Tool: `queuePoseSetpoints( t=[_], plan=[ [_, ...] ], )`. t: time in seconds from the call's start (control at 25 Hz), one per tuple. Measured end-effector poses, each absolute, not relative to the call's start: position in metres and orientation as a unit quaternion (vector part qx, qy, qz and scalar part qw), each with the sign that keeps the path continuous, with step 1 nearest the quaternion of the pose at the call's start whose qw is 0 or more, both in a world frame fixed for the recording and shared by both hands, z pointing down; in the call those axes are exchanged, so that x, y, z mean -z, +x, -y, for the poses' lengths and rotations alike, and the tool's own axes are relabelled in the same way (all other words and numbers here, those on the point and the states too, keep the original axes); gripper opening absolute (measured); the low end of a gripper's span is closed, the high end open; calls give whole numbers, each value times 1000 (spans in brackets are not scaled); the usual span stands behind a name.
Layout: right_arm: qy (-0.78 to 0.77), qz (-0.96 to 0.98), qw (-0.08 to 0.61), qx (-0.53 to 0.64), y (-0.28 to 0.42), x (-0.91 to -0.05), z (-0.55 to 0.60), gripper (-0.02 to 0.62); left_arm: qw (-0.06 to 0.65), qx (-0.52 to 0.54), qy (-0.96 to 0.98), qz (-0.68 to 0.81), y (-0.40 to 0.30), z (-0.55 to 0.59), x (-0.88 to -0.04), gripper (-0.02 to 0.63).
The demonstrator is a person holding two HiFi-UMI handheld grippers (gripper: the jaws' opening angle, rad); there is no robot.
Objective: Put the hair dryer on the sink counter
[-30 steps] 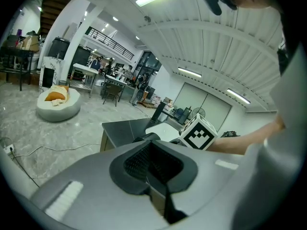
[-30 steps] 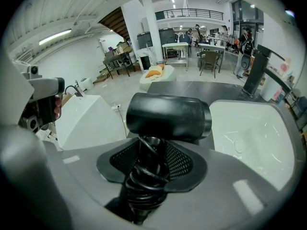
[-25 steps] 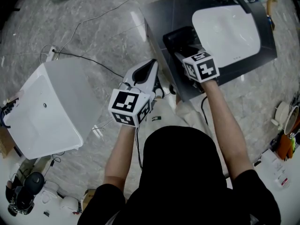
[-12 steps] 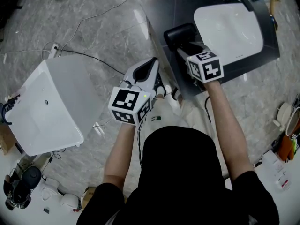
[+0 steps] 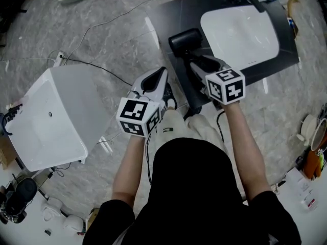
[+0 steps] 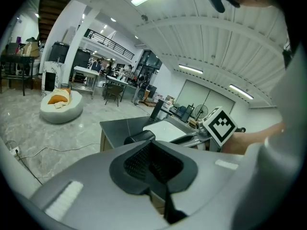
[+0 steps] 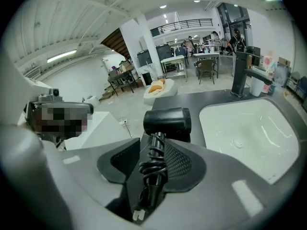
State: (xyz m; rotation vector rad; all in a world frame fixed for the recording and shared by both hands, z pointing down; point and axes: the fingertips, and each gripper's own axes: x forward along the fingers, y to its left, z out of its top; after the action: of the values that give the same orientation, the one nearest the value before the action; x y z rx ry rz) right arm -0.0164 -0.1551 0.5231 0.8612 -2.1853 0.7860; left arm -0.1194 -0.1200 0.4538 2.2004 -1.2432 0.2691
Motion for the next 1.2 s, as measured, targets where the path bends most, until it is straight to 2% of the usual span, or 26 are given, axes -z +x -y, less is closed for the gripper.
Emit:
queuePoseSetpoints(
  t=[0.64,1.2],
  plan=[
    [333,883,239,-231,52,-429,87,57,272,-102,848,443,-9,71,-415,0],
    [330,909,174,-186,99,-372,12,15,244,-98,848,460,41,-4,-378,0]
  ],
)
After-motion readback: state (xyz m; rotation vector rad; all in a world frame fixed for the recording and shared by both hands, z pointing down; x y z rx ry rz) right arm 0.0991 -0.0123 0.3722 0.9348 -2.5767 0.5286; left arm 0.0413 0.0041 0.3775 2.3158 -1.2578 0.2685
